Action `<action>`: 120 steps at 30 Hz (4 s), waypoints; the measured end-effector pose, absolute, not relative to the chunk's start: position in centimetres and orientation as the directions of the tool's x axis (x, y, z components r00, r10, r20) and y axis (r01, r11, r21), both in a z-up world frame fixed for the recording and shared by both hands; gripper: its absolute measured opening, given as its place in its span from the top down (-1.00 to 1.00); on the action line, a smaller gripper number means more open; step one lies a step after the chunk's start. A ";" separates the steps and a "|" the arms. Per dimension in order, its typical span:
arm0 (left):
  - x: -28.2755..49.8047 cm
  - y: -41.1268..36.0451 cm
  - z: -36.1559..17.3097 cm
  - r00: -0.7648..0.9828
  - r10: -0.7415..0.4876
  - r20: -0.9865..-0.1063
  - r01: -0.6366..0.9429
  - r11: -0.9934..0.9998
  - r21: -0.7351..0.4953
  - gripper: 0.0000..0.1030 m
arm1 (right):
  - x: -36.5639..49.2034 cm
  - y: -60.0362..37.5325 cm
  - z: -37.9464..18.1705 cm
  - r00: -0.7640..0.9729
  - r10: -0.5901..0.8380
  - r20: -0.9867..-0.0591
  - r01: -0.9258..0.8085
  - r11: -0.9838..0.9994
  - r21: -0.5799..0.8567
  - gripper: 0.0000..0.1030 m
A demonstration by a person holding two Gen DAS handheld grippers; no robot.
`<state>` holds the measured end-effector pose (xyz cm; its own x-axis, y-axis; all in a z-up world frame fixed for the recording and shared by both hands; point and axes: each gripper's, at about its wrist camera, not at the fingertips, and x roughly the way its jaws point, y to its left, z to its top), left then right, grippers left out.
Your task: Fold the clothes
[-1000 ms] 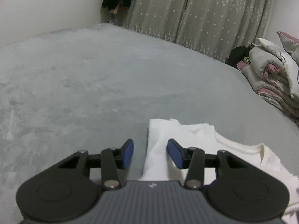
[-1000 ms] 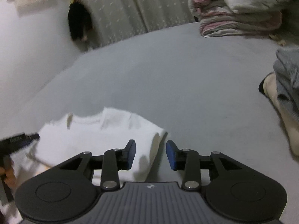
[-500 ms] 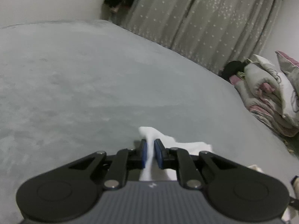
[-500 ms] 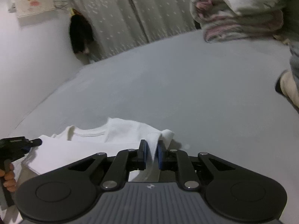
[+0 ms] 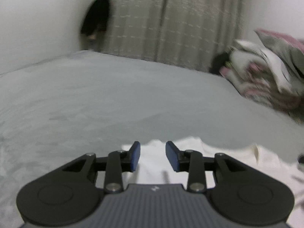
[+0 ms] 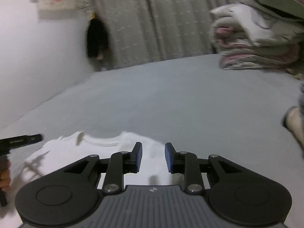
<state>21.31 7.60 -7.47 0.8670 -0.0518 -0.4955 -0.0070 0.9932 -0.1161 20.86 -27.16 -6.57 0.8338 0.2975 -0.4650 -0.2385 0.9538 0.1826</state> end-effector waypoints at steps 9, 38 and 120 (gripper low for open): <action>22.2 8.1 -10.2 0.830 -0.101 -0.549 0.040 0.992 -0.122 0.10 | 22.7 -23.9 -9.8 0.777 0.207 -0.594 -0.265 0.964 -0.011 0.47; 14.3 6.9 -6.8 0.758 -0.056 -0.649 0.064 0.998 -0.011 -0.91 | 12.5 -24.9 -4.7 0.817 0.114 -0.565 -0.091 0.993 0.069 -0.33; -5.6 24.3 -8.4 0.366 -0.736 -0.569 0.179 0.656 -0.733 0.73 | -7.7 -31.9 -8.4 0.365 0.665 -0.652 -0.038 0.710 0.703 0.81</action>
<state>-5.64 24.25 -8.44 0.3662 -0.7362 -0.5692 0.1791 0.6560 -0.7332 -7.66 -31.89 -8.43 0.3655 0.6645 -0.6518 -0.0375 0.7102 0.7030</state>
